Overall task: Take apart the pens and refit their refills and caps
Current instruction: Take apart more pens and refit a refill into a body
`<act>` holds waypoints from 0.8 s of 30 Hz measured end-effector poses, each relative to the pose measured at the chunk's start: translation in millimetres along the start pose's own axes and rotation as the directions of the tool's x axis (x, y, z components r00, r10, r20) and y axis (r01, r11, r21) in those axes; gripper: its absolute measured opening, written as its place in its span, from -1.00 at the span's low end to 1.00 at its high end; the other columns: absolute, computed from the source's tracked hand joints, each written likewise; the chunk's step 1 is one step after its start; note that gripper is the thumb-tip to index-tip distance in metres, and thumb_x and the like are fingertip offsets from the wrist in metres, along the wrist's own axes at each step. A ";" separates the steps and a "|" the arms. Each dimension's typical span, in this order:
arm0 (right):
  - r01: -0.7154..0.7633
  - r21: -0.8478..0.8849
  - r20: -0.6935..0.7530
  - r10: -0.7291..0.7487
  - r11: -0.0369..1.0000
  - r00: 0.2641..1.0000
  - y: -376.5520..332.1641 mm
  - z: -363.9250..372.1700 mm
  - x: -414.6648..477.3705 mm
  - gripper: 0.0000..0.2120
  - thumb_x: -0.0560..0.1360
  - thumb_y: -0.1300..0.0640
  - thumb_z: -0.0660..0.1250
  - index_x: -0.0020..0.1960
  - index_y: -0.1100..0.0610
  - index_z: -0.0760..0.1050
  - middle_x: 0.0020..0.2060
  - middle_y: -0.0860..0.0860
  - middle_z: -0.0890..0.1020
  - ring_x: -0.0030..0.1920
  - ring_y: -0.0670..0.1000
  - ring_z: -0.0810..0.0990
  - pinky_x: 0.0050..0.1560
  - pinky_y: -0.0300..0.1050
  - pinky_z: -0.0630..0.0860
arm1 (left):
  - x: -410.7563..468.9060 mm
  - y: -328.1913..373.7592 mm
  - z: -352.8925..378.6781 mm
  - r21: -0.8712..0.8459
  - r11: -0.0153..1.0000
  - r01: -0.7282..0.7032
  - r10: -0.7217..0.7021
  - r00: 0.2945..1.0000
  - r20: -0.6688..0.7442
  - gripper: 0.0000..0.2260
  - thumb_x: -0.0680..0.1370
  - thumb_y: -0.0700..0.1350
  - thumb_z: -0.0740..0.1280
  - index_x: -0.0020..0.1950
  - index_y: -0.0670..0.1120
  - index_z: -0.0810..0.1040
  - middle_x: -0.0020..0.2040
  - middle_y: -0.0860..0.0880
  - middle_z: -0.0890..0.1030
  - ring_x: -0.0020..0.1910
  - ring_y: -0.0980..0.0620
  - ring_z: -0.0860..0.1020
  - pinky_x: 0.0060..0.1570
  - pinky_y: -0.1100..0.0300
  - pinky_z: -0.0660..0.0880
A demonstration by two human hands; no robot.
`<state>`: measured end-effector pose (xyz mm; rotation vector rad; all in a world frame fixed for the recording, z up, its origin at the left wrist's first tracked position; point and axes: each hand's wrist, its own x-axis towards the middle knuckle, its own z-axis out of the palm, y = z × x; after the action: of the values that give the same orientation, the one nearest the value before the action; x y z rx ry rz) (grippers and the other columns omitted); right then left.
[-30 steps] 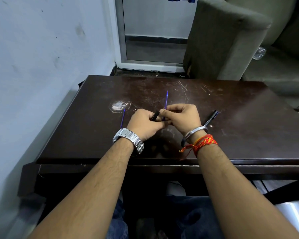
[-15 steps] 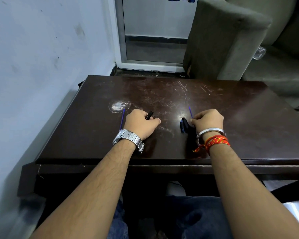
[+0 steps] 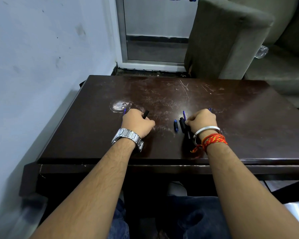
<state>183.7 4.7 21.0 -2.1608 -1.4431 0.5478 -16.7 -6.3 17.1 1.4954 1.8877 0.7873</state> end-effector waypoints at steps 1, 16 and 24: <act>0.000 -0.002 0.001 0.000 1.000 1.000 0.2 -0.2 0.3 -0.80 0.50 0.14 0.42 0.01 0.27 0.67 -0.04 0.21 0.68 0.06 0.17 0.60 0.01 -0.16 0.47 | 0.1 -0.5 -0.8 0.010 1.000 0.004 -0.004 1.000 0.001 -0.90 0.37 -0.14 0.42 -0.21 -0.16 0.67 -0.23 -0.10 0.68 -0.27 -0.02 0.62 -0.44 0.26 0.44; 0.037 0.032 -0.117 -0.033 0.999 0.993 2.8 -0.7 0.2 -0.86 0.49 0.21 0.37 -0.13 0.26 0.68 -0.08 0.25 0.68 0.01 0.21 0.62 0.02 -0.09 0.53 | 13.3 -15.8 -4.7 0.320 0.943 0.090 -0.080 0.996 -0.042 -0.70 0.35 -0.05 0.53 -0.32 -0.10 0.42 -0.31 -0.04 0.48 -0.43 0.07 0.44 -0.60 0.27 0.25; 0.190 0.099 -0.129 -0.176 0.977 0.976 -13.7 7.6 -15.4 -0.86 0.47 0.11 0.42 -0.22 0.14 0.68 -0.27 0.03 0.69 -0.24 -0.03 0.57 -0.11 -0.23 0.44 | 9.7 -12.4 -4.4 0.241 0.965 0.108 -0.102 0.994 -0.037 -0.79 0.35 -0.10 0.44 -0.35 -0.13 0.44 -0.35 -0.04 0.49 -0.48 0.06 0.46 -0.63 0.33 0.22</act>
<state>163.6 -3.9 24.0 -1.9170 -1.4907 0.4132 -29.6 0.5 9.7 1.5184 2.1243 0.5431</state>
